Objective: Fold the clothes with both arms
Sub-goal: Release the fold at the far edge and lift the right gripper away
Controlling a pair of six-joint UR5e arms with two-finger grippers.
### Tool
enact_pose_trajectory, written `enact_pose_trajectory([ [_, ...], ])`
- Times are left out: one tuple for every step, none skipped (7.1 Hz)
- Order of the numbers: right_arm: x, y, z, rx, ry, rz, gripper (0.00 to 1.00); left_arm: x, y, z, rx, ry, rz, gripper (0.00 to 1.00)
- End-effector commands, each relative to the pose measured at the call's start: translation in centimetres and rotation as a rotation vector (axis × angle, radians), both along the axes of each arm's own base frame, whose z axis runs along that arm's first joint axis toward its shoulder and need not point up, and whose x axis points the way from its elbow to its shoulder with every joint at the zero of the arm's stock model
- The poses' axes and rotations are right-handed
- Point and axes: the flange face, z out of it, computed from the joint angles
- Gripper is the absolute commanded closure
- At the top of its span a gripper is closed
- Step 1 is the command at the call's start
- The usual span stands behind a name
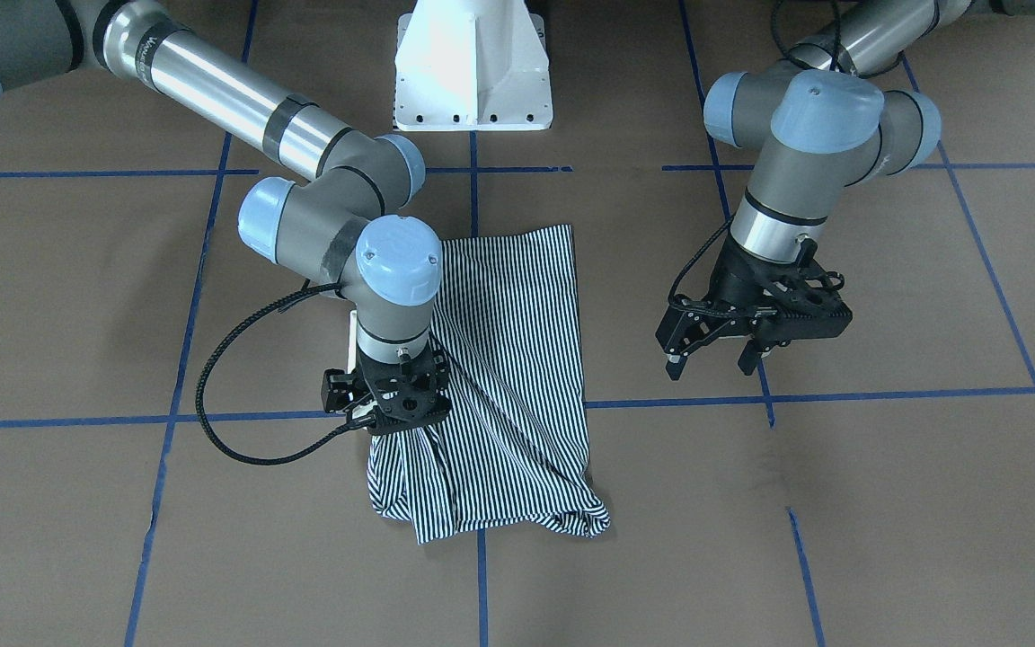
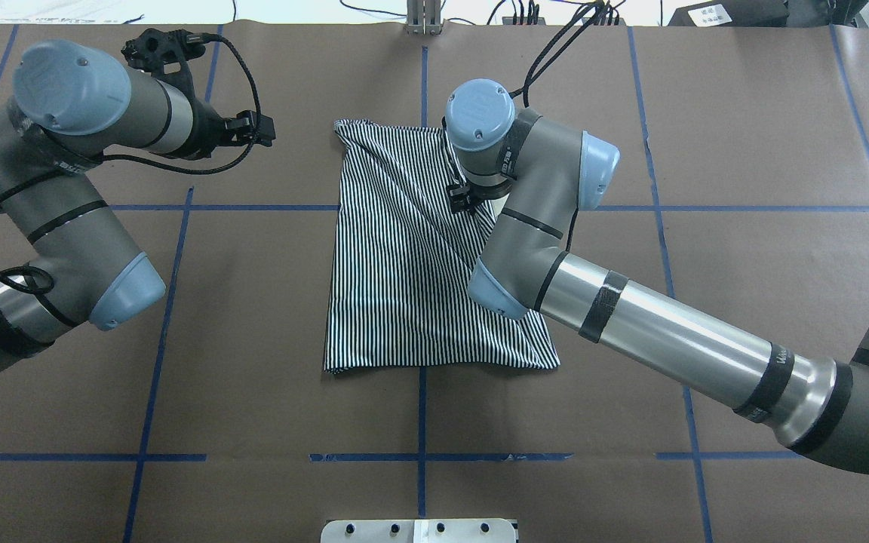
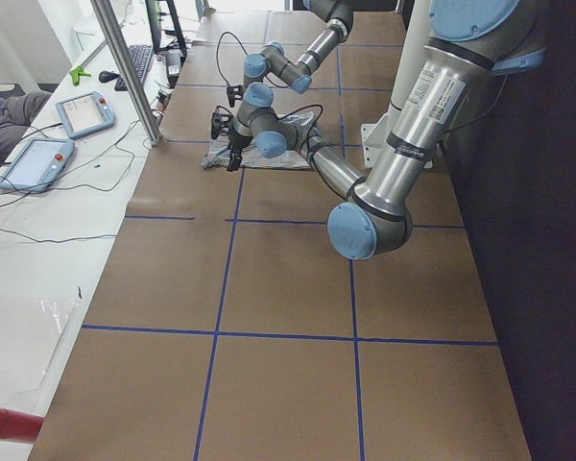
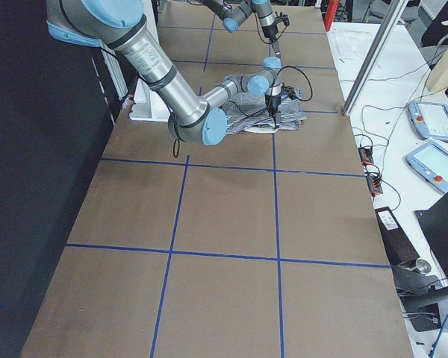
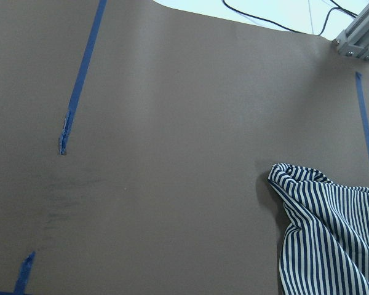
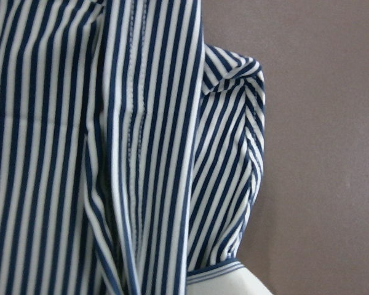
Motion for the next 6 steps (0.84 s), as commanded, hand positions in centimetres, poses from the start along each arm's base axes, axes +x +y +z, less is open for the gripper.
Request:
enact_pose_trajectory([
  [3.2, -2.0, 4.0, 0.012, 0.047, -0.032, 0.0, 0.1, 0.0, -0.5, 0.002, 0.009, -0.003, 0.0],
  [6.8, -4.1, 6.6, 0.02, 0.076, -0.041, 0.0, 0.2, 0.0, -1.0, 0.006, 0.015, -0.002, 0.0],
  [12.1, -6.8, 9.4, 0.017, 0.07, -0.093, 0.0, 0.2, 0.0, -1.1, 0.006, 0.016, -0.003, 0.0],
  [14.9, -8.4, 8.9, 0.021, 0.037, -0.112, 0.0, 0.2, 0.0, -1.2, 0.007, 0.018, -0.003, 0.0],
  [14.6, -8.8, 6.4, 0.037, 0.008, -0.102, 0.0, 0.1, 0.1, -1.2, 0.007, 0.018, -0.003, 0.0],
  [14.3, -9.1, 4.5, 0.034, -0.014, -0.07, 0.0, 0.2, 0.0, -1.4, 0.009, 0.02, -0.003, 0.0],
])
